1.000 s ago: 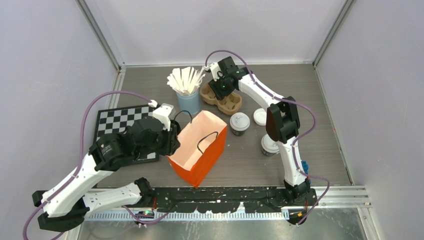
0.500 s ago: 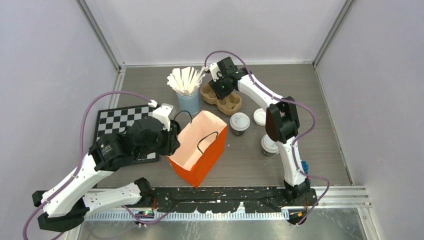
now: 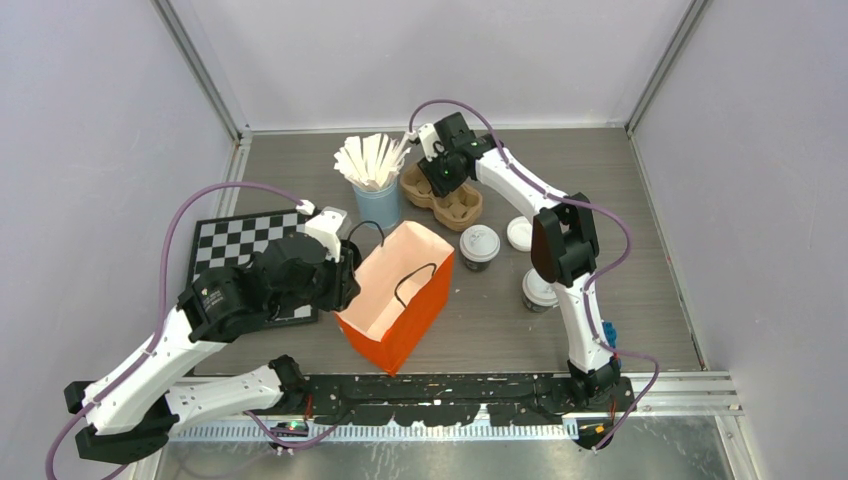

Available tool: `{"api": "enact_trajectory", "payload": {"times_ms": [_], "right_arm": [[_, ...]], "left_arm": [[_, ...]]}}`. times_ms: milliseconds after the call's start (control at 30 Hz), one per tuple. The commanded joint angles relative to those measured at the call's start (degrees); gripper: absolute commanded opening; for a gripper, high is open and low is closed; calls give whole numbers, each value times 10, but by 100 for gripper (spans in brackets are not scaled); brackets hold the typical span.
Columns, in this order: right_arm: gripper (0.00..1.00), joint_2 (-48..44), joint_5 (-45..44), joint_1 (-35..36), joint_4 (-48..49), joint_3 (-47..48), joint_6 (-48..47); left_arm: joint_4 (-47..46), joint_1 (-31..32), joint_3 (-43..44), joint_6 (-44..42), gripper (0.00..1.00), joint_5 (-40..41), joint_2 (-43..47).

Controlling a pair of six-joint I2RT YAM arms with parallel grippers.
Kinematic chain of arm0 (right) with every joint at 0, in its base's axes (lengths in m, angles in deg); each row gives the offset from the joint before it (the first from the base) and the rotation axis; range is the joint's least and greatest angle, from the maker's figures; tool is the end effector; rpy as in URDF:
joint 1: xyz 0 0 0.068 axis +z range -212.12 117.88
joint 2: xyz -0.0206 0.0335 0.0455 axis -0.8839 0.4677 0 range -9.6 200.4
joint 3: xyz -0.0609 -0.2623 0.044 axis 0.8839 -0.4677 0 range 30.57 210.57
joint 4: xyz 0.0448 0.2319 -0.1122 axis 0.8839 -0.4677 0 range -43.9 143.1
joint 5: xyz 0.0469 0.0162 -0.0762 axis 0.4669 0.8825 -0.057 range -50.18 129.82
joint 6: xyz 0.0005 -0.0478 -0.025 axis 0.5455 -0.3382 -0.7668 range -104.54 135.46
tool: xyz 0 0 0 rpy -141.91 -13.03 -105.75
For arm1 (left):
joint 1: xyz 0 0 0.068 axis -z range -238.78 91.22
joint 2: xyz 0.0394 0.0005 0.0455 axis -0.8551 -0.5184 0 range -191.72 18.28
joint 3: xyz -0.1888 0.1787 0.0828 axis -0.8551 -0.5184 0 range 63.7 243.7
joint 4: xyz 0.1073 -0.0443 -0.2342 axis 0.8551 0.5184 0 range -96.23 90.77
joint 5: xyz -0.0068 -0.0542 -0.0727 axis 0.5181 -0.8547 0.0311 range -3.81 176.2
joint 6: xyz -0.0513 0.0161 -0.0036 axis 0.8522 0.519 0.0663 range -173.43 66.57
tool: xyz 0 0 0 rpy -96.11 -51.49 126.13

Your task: Pack the takeout coffee

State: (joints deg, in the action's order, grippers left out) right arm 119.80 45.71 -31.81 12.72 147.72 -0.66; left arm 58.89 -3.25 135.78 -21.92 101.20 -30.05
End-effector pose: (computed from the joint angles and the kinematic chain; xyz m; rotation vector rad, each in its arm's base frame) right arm 0.4351 0.2586 0.2372 -1.0242 2.2777 0.2316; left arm 0.0789 -0.0986 0.3926 0.3460 2.2875 -0.4979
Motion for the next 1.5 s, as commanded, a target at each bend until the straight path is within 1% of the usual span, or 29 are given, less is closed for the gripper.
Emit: {"api": "enact_trajectory", "payload": {"times_ms": [0, 400, 567, 633, 733, 767, 833, 1000, 1100, 1200, 1300, 1367, 1467], "right_arm": [[35, -41, 6, 2, 16, 38, 8], [35, -56, 0, 0, 8, 43, 10], [35, -85, 6, -22, 18, 34, 50], [35, -103, 12, -31, 23, 27, 64], [34, -136, 30, -44, 39, 7, 83], [34, -147, 34, -47, 43, 2, 90], [34, -166, 43, -55, 39, 0, 104], [34, -247, 62, -60, 20, -21, 110], [34, -308, 72, -60, 0, -41, 116], [34, -375, 74, -60, -4, -80, 128], [34, -459, 91, -60, 2, -135, 130], [34, -512, 110, -59, 10, -177, 130], [34, -590, 138, -57, 32, -243, 148]], "left_arm": [[-7, -1, 10, 3, 34, 7, 8], [-9, -1, 10, 3, 34, 5, 4], [-18, -1, 6, 5, 34, 3, 4], [-28, -1, 5, 6, 31, 3, 6], [-51, -1, 2, 5, 29, 2, 6], [-59, -1, -1, 6, 28, 2, 8], [-78, -1, -8, 6, 21, -2, 9], [-155, -1, -43, -36, 0, -40, 31], [-180, -1, -56, -59, 0, -59, 41], [-195, -1, -62, -87, 0, -105, 48], [-211, -1, -74, -125, 0, -176, 65], [-232, -1, -91, -146, 0, -208, 81], [-252, -1, -109, -182, 0, -218, 97]]}}
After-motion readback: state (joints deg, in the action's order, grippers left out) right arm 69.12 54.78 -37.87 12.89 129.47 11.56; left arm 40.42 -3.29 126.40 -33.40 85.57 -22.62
